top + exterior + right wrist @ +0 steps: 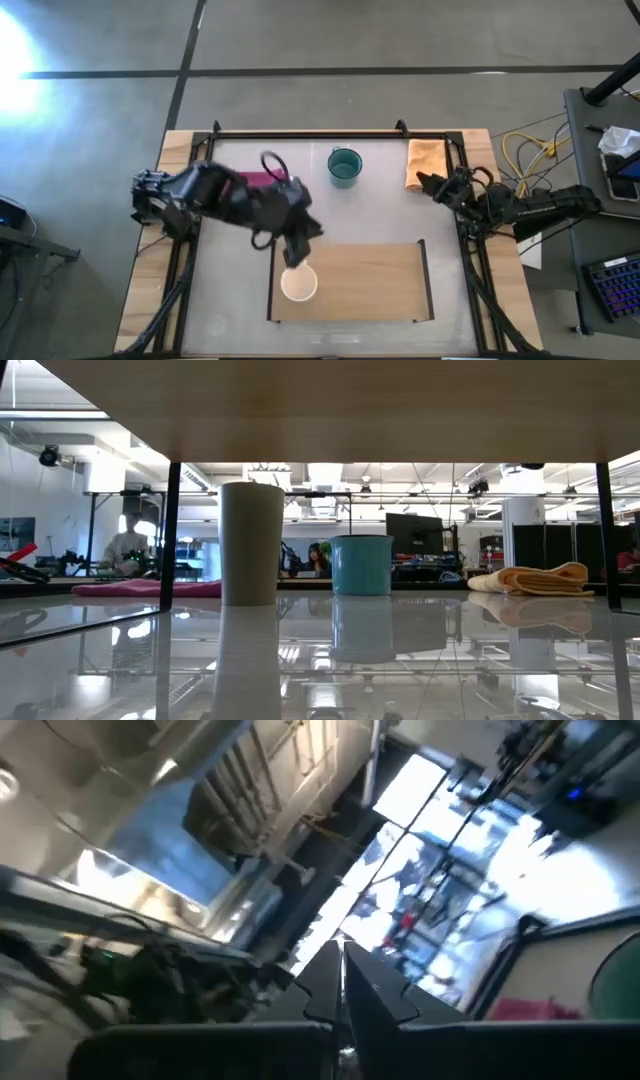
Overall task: Stack small to large cups/mugs on shelf
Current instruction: Put the blue mug on the shelf
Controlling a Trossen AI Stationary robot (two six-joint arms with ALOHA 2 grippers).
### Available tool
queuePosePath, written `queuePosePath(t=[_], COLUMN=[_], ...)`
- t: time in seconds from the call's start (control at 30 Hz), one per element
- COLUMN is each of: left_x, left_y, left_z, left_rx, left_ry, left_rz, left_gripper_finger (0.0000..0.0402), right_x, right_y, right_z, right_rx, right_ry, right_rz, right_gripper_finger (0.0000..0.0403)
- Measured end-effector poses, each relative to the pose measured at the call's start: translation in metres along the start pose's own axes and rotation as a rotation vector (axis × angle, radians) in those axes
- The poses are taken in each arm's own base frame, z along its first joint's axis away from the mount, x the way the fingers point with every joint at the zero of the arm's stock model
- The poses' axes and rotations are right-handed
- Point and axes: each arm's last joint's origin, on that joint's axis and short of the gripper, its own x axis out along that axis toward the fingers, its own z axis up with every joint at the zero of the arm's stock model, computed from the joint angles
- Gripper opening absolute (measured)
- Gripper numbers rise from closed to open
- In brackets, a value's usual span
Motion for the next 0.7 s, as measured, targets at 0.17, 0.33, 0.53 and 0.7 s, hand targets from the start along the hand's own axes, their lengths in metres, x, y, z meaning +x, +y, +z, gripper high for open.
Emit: queuePosePath(t=[0.17, 0.33, 0.53, 0.7], left_x=[-0.011, -0.012, -0.008, -0.009], left_y=[0.024, 0.059, 0.094, 0.122], left_z=[0.019, 0.032, 0.037, 0.04], left_rx=[-0.038, -0.088, -0.035, 0.027], left_ry=[-0.08, -0.084, 0.012, 0.078], left_rz=[0.043, 0.164, 0.268, 0.369], left_gripper_finger=[0.0057, 0.0057, 0.0057, 0.0057], right_x=[0.034, 0.068, 0.135, 0.191], right_y=[0.013, 0.011, 0.001, -0.044], right_z=[0.007, 0.022, 0.054, 0.06], right_rx=[-0.231, -0.422, -0.357, -0.268], right_ry=[0.213, 0.467, 0.686, 0.901], right_rz=[-0.209, -0.657, -0.837, -0.895], right_gripper_finger=[0.0009, 0.0009, 0.0009, 0.0015])
